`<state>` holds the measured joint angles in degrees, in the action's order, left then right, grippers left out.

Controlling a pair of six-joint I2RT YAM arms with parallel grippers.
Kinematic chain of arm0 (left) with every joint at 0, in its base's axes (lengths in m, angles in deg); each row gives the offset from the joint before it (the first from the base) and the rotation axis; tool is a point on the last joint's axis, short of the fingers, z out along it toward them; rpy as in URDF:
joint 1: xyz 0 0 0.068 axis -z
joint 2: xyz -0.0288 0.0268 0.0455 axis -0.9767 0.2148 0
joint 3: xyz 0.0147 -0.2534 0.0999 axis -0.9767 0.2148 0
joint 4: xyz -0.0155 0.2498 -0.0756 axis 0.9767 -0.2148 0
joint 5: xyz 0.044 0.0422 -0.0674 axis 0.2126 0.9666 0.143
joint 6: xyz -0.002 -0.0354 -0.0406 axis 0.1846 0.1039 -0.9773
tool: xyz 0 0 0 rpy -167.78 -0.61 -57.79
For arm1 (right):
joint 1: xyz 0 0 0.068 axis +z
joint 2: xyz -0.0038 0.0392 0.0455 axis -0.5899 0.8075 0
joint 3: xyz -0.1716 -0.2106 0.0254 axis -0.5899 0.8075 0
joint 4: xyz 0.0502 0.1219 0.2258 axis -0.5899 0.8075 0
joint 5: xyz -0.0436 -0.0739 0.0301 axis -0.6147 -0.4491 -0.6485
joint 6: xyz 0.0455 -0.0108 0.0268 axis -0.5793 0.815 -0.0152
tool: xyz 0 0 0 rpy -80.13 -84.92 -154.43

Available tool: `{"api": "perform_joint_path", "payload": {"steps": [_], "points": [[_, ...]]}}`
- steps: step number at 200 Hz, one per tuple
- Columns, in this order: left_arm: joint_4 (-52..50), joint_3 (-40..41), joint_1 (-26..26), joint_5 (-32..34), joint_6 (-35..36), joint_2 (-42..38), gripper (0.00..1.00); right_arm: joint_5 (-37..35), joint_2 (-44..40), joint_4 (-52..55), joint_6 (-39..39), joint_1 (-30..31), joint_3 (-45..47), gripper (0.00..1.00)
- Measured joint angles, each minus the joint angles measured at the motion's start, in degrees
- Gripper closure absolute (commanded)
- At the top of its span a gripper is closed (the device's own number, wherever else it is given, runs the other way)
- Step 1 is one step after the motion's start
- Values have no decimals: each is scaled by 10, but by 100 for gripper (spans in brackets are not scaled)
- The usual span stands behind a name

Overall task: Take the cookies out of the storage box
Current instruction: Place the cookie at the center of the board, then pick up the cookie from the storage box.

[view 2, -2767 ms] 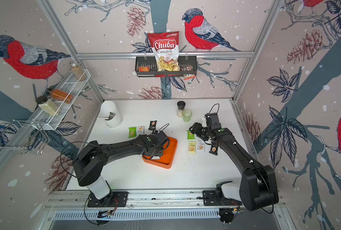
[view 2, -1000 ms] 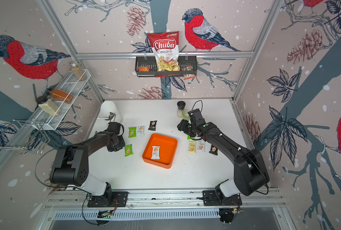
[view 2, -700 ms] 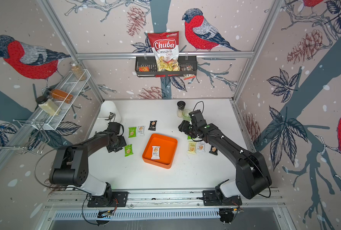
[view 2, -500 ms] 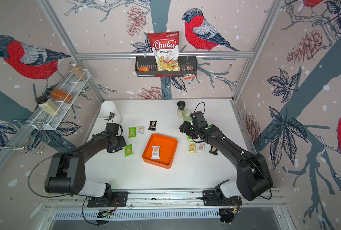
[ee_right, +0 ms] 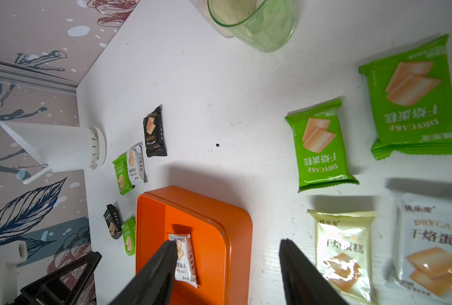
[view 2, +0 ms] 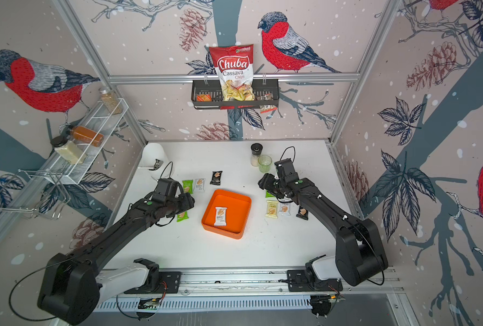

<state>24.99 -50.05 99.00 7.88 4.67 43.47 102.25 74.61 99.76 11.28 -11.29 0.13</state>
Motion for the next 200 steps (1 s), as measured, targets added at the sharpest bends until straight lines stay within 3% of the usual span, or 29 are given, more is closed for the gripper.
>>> {"api": "perform_joint_path", "payload": {"steps": [55, 90, 148, 200], "points": [[-6, -46, 136, 31, -41, 47, 28, 16, -19, 1, 14, -20, 15, 33], [-13, -86, 188, 60, -37, 119, 27, 21, -37, 7, 26, -35, 24, 33], [-33, -170, 228, 93, 7, 257, 27, 23, -75, 23, 32, -66, 47, 33], [-50, -206, 238, 103, 30, 325, 27, 25, -109, 38, 43, -96, 64, 33]]}}
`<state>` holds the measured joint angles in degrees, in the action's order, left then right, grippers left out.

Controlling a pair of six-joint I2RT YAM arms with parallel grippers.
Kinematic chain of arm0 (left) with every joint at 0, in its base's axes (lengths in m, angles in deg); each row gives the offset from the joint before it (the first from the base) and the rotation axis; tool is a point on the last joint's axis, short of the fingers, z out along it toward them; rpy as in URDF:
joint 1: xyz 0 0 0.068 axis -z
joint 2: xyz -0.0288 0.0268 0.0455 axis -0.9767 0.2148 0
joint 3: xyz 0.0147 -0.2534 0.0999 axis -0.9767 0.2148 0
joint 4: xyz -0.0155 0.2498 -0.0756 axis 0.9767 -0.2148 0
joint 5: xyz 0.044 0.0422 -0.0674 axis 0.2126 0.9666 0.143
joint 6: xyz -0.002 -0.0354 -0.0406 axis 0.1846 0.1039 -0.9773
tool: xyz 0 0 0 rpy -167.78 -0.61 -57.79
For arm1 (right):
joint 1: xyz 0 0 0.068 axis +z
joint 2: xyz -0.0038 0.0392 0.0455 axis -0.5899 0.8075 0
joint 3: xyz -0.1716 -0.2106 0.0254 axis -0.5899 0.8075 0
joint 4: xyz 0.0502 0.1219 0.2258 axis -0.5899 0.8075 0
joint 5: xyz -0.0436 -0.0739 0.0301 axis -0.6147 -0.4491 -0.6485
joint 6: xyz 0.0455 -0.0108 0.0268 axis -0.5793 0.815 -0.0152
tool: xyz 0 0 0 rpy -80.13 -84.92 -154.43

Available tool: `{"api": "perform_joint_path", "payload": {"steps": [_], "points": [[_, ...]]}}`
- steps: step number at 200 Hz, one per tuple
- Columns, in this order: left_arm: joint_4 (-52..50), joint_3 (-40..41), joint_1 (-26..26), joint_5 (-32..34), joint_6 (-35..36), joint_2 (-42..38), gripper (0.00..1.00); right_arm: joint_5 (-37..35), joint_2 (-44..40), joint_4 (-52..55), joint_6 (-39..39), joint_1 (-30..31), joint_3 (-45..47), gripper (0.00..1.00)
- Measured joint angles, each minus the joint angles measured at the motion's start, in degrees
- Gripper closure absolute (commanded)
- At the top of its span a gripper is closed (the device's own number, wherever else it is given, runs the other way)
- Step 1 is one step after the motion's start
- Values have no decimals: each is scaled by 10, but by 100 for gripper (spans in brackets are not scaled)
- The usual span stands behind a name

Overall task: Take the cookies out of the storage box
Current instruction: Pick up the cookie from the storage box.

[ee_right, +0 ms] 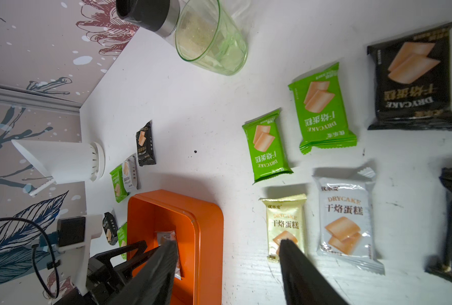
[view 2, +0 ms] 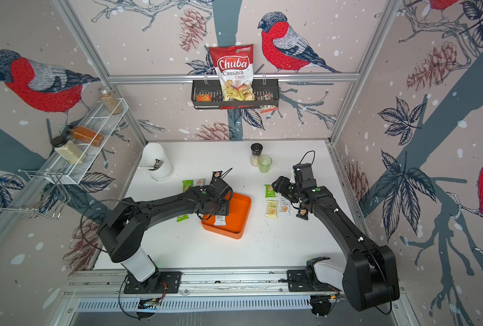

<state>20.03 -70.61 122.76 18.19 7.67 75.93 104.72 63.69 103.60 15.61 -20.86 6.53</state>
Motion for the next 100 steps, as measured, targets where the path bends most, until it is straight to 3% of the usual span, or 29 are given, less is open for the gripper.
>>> {"api": "perform_joint_path", "payload": {"steps": [100], "points": [[-20, -23, 24, 3, 6, 59, 33, 7, 5, 3, 2, -14, -4, 33]]}}
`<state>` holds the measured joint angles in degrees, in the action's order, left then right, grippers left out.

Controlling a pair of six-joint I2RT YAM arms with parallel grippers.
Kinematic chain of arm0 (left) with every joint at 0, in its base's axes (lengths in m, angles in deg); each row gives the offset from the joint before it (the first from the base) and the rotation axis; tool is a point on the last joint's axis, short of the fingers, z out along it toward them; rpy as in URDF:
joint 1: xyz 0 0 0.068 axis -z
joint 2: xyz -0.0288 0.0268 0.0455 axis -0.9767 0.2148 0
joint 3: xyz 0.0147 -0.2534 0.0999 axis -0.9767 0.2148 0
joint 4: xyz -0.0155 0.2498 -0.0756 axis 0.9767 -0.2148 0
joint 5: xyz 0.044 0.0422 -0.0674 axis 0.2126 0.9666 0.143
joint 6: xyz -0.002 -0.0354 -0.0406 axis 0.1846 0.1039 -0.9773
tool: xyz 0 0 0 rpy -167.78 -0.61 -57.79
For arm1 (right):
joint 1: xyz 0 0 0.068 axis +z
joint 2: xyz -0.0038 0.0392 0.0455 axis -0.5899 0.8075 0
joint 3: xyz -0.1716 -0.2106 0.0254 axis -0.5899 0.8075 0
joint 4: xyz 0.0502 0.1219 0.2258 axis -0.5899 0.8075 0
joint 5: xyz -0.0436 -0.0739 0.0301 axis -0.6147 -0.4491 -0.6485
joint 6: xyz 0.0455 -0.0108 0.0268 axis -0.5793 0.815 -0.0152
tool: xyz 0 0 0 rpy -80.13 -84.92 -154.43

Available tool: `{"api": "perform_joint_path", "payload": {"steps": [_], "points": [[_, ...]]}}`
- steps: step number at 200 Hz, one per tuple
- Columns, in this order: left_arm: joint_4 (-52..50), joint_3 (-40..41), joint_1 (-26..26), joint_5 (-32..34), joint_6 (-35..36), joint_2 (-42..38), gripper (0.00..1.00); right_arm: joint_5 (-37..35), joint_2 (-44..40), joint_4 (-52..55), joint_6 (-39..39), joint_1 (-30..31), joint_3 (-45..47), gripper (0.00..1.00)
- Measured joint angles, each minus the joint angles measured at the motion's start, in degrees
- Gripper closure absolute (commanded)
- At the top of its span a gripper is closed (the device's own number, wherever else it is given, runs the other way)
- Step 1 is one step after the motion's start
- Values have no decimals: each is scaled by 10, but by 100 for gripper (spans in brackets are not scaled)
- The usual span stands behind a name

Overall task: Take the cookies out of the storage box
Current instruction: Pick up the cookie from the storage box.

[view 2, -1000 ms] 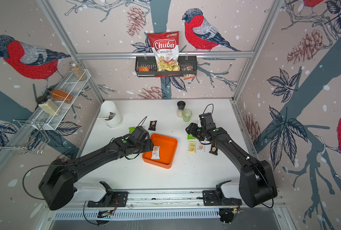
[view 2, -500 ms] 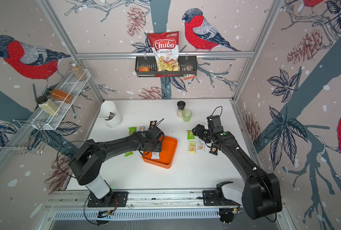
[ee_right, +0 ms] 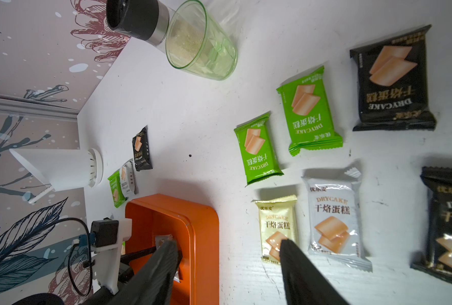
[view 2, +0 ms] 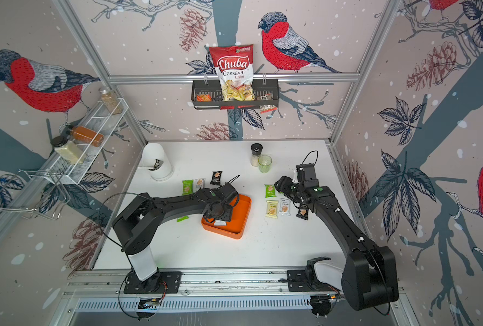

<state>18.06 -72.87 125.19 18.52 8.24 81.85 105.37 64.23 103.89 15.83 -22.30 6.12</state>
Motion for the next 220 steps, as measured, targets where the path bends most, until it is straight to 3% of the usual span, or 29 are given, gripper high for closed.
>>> {"api": "perform_joint_path", "payload": {"steps": [42, 60, 151, 220], "points": [[9, -7, 1, -4, 0, 10, 53, 0, 2, 0, 2, -4, 0, 33], [12, -7, 1, -3, 0, 10, 57, 1, 3, 0, 5, -5, 0, 33], [-12, -38, 1, -2, -1, 8, 59, 5, 16, 9, 11, -7, -15, 33], [-29, -70, 1, 1, -22, -61, 59, 20, 40, 6, 12, -7, -21, 33]]}}
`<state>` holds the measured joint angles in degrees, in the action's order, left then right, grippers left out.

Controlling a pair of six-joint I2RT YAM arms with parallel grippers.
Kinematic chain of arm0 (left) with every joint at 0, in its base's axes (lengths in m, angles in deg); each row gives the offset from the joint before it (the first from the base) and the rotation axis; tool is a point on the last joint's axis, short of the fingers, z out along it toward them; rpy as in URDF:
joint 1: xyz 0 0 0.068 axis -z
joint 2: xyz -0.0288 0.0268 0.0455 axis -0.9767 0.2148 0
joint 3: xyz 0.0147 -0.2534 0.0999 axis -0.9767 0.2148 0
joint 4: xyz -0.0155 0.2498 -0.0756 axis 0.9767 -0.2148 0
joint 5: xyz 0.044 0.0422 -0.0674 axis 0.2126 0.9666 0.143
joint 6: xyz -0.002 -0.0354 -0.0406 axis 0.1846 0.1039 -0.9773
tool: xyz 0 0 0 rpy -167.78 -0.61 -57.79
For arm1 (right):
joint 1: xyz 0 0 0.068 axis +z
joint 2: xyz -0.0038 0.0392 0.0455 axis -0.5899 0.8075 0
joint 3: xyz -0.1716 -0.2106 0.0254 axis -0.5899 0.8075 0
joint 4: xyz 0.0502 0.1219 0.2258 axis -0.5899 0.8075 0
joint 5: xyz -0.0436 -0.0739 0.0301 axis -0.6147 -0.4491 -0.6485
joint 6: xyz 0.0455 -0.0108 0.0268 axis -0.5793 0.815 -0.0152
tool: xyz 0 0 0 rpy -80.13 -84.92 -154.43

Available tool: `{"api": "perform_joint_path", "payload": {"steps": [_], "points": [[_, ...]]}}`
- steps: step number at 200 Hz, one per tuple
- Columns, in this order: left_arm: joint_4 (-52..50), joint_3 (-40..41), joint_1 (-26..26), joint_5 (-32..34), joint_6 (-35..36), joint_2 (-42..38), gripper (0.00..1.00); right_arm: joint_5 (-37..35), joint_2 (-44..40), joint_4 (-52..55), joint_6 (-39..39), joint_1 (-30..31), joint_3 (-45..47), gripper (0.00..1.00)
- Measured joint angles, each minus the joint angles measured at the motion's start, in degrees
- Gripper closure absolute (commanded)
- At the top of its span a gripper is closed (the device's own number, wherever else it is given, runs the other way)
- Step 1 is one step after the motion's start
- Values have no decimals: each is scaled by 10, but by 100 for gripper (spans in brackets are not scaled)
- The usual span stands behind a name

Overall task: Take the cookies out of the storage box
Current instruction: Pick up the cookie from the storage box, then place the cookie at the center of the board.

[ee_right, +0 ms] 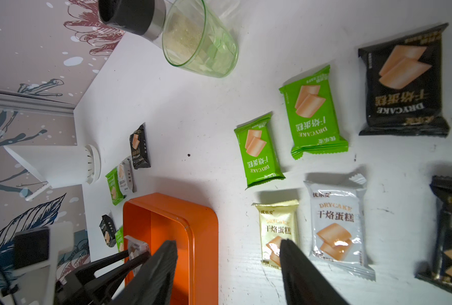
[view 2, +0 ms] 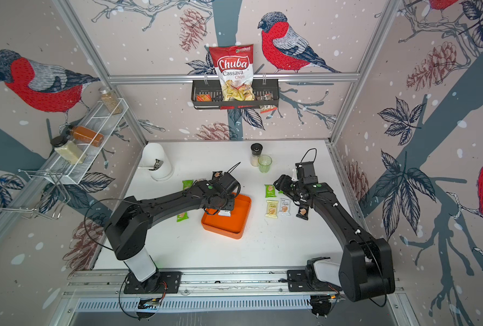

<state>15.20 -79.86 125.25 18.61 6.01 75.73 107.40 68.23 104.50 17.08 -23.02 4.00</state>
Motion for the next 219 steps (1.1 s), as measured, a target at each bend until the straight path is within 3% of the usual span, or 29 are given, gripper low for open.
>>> {"api": "perform_joint_path", "payload": {"steps": [59, 140, 178, 219], "points": [[-43, 21, -15, 19, -36, -96, 58, 19, 37, -12, 2, 13, -24, 33], [-86, 185, -99, 35, -70, -277, 58, 29, 75, -28, 2, 52, -44, 33], [-82, 232, -133, 42, -61, -279, 58, 28, 77, -28, 2, 64, -44, 33], [-27, 241, -172, 41, -21, -224, 58, 23, 73, -28, 0, 68, -43, 33]]}}
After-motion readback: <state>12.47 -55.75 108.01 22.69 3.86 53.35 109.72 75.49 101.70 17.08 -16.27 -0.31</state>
